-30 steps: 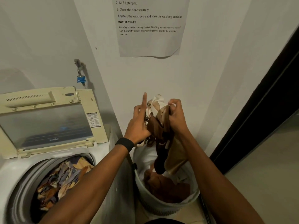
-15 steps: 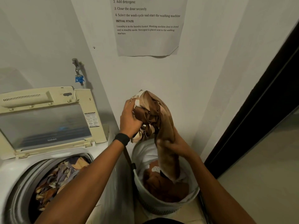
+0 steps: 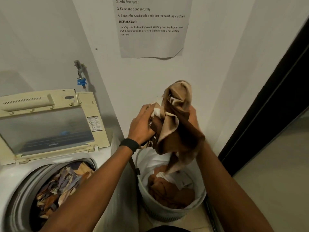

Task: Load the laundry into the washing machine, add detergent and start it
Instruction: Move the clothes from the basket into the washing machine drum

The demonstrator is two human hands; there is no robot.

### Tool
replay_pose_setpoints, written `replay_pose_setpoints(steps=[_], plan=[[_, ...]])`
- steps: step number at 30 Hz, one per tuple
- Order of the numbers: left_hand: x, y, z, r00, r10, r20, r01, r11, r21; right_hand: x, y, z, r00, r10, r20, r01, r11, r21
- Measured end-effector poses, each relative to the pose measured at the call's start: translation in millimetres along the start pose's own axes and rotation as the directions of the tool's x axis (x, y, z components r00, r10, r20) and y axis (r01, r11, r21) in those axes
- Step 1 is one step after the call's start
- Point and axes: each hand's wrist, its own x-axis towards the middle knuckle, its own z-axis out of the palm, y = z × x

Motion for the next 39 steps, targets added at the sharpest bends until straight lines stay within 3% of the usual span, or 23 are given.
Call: replay_pose_setpoints(steps=[2,4,9,14,18,21,23,25,33,36,39], plan=[[-3,4,1,1.0,-0.001,-0.023,-0.001,0.998,-0.07,-6,3,21,0.996,0.086,-0.032,-0.082,0.991,0.103],[-10,2,0,0.996,-0.004,-0.085,-0.006,0.994,-0.112,-6,15,32,0.989,0.041,-0.14,-0.027,0.995,0.097],[-21,-12,-12,0.99,-0.042,-0.136,0.026,0.992,-0.123,-14,23,53,0.994,-0.059,-0.09,0.068,0.993,0.096],[-47,-40,-41,0.974,-0.153,-0.165,0.146,0.988,-0.05,-17,35,100,1.0,0.011,-0.02,-0.011,1.0,0.007],[-87,-70,-81,0.937,-0.29,-0.196,0.295,0.956,-0.006,-48,38,152,0.99,-0.053,0.134,0.044,0.997,0.071],[-125,-98,-117,0.896,-0.378,-0.234,0.395,0.918,0.03,-65,46,204,0.965,-0.075,0.252,0.015,0.973,0.231],[-153,-116,-142,0.863,-0.428,-0.268,0.452,0.891,0.035,-81,49,241,0.942,-0.06,0.33,-0.018,0.973,0.23],[-180,-135,-164,0.827,-0.478,-0.297,0.507,0.861,0.026,-99,55,273,0.903,-0.087,0.42,0.004,0.981,0.195],[-253,-245,-213,0.756,-0.596,-0.272,0.62,0.785,0.002,-120,122,391,0.859,-0.049,0.509,0.109,0.99,-0.088],[-275,-305,-216,0.741,-0.65,-0.166,0.663,0.748,0.031,-122,155,422,0.838,0.016,0.546,0.13,0.965,-0.228],[-294,-371,-206,0.727,-0.687,-0.005,0.684,0.724,0.085,-120,199,456,0.868,-0.011,0.496,0.237,0.888,-0.395]])
